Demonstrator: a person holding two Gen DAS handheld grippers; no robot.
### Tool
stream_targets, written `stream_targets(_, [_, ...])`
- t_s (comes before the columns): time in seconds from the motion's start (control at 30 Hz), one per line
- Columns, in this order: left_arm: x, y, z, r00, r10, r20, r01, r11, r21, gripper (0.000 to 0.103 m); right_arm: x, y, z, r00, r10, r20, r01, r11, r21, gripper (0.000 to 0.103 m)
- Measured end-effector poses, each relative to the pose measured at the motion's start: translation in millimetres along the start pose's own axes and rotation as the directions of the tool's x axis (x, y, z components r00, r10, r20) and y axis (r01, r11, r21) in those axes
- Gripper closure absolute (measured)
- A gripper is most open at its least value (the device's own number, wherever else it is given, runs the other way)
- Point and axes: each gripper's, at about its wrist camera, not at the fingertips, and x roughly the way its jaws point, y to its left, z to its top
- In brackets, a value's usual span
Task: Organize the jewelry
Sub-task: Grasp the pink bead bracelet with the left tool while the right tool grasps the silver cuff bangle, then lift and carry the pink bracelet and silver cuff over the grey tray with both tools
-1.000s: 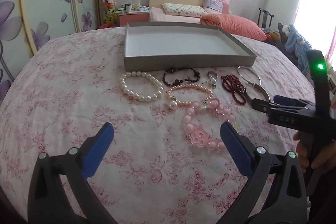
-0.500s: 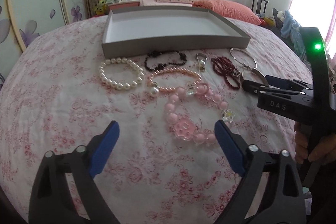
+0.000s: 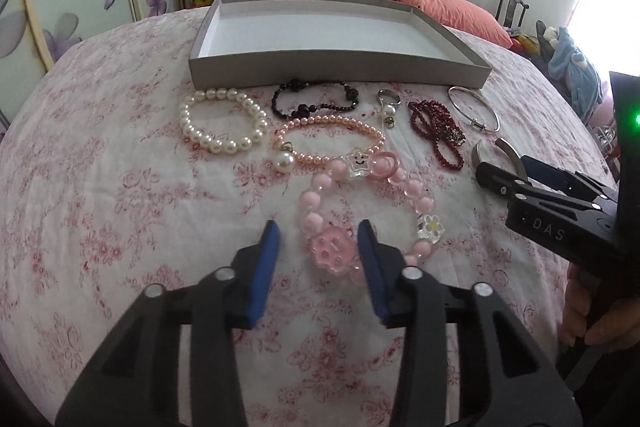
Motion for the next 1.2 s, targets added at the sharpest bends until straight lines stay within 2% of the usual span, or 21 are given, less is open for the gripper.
stream_targets(0.17, [-2, 3, -3, 1.000, -0.020, 0.001, 0.020, 1.000, -0.003, 0.079, 0, 0, 0, 1.000, 0.000, 0.000, 0.000, 1.000, 0.000, 0.035])
stream_targets(0.37, [-1, 19, 3, 1.000, 0.014, 0.004, -0.014, 1.000, -0.012, 0.079, 1, 0, -1, 1.000, -0.005, -0.001, 0.005, 1.000, -0.005, 0.034])
stream_targets(0.53, [-2, 27, 5, 0.999, 0.035, 0.003, -0.035, 0.999, -0.013, 0.078, 2, 0, 0, 1.000, -0.008, -0.002, 0.008, 1.000, -0.006, 0.033])
stream_targets(0.7, [-2, 24, 2, 1.000, 0.030, 0.004, -0.030, 1.000, -0.003, 0.067, 2, 0, 0, 1.000, -0.009, -0.003, 0.009, 1.000, -0.006, 0.033])
stream_targets(0.83, [-3, 21, 0, 0.999, 0.035, 0.005, -0.035, 0.999, -0.004, 0.066, 3, 0, 0, 1.000, -0.012, -0.003, 0.012, 1.000, -0.006, 0.033])
stream_targets(0.93, [-5, 24, -2, 0.999, 0.041, 0.006, -0.041, 0.999, -0.016, 0.079, 3, 0, 0, 1.000, -0.013, -0.003, 0.013, 1.000, -0.011, 0.034])
stream_targets(1.2, [-10, 32, -4, 1.000, 0.002, 0.013, -0.001, 0.999, -0.039, 0.080, -2, -1, -6, 1.000, 0.011, 0.007, -0.011, 1.000, -0.008, 0.035])
